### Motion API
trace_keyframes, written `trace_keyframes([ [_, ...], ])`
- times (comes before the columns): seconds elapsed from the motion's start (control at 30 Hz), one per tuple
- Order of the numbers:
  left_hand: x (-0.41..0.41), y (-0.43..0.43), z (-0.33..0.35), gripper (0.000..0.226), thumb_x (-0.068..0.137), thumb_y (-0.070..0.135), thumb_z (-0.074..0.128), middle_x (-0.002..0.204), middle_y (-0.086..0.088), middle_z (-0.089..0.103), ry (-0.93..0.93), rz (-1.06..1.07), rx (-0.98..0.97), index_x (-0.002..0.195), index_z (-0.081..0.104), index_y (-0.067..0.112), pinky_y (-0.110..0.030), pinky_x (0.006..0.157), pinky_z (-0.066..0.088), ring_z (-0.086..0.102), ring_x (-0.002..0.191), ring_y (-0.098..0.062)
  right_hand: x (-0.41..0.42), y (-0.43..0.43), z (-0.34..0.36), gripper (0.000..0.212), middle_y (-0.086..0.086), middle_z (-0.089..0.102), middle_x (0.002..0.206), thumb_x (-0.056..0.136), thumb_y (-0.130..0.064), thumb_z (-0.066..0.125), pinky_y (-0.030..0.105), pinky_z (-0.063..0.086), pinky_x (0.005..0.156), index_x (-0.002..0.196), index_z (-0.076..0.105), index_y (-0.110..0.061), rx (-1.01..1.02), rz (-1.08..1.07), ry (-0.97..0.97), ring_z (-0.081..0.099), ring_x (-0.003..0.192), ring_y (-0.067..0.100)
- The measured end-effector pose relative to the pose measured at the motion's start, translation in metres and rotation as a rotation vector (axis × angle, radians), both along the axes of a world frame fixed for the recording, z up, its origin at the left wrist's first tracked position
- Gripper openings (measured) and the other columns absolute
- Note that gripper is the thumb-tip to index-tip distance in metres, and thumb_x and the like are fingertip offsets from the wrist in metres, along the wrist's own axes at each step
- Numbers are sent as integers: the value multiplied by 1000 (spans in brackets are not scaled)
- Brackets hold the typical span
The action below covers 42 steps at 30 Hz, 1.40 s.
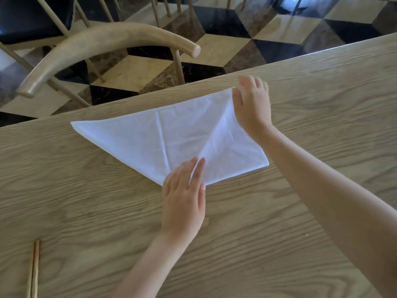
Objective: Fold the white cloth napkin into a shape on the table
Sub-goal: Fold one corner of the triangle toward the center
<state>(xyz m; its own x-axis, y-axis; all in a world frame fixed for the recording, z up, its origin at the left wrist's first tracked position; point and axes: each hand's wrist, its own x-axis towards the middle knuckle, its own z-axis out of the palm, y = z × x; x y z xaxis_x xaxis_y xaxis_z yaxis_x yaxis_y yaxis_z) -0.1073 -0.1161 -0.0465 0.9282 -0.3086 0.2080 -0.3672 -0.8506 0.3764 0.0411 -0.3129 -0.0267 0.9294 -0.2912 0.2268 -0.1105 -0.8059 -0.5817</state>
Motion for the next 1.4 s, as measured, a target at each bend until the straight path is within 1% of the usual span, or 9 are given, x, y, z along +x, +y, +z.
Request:
trace_keyframes([
  [0.1,7,-12,-14,50,96,28,35,147,-11,37,40,-92,101,140,36,6,-47,111,23,30,138,-24,-52,31,7,52,14,47,140,95,-33,31,34,26,109,136,43,-4,-9,365,38,38,131,29],
  [0.23,6,-15,-26,54,95,37,34,145,-16,39,76,-73,209,136,41,2,-48,109,26,29,138,-26,-98,39,-25,71,3,19,156,92,-53,5,36,8,118,146,24,-11,-312,608,310,11,145,16],
  [0.37,6,-12,-24,62,96,44,26,150,-15,30,90,-85,280,142,32,4,-47,110,23,22,141,-24,-90,18,-38,64,2,23,155,96,-50,8,32,6,116,146,26,-14,-477,544,278,17,143,15],
  [0.63,-7,13,-22,69,97,53,11,153,-9,25,132,-94,301,144,27,6,-43,113,16,17,142,-17,-62,-1,-34,68,-9,9,157,88,-50,3,31,-6,117,149,11,-20,-473,293,336,4,144,6],
  [0.8,-7,13,-21,69,96,53,11,153,-9,25,145,-89,285,145,26,6,-44,112,17,17,142,-18,-39,-7,-28,57,-7,-1,159,99,-41,16,34,-8,118,149,3,-18,-463,219,426,-7,145,10],
  [0.87,-8,12,-21,69,96,53,11,154,-9,24,144,-90,296,145,26,6,-44,112,17,15,142,-18,-45,2,-18,59,-1,0,159,99,-41,16,33,-7,118,149,5,-14,-454,256,374,-5,145,13],
  [1.03,-7,11,-22,67,95,52,22,154,-10,24,137,-87,310,144,28,7,-46,112,19,18,143,-21,-110,42,-26,61,6,23,154,96,-43,13,34,8,116,146,25,-9,-478,663,273,20,143,21],
  [1.23,-7,11,-21,69,96,53,11,153,-10,24,154,-97,306,144,27,6,-45,112,18,18,142,-20,-57,10,-32,69,-8,4,158,88,-52,4,27,-6,116,149,9,-21,-469,437,359,2,144,7],
  [1.4,-9,16,-18,69,97,53,9,153,-9,24,185,-107,325,145,24,6,-45,111,19,17,143,-21,-26,-8,-29,59,-7,0,158,98,-44,17,33,-7,118,149,4,-18,-524,368,396,-3,144,5],
])
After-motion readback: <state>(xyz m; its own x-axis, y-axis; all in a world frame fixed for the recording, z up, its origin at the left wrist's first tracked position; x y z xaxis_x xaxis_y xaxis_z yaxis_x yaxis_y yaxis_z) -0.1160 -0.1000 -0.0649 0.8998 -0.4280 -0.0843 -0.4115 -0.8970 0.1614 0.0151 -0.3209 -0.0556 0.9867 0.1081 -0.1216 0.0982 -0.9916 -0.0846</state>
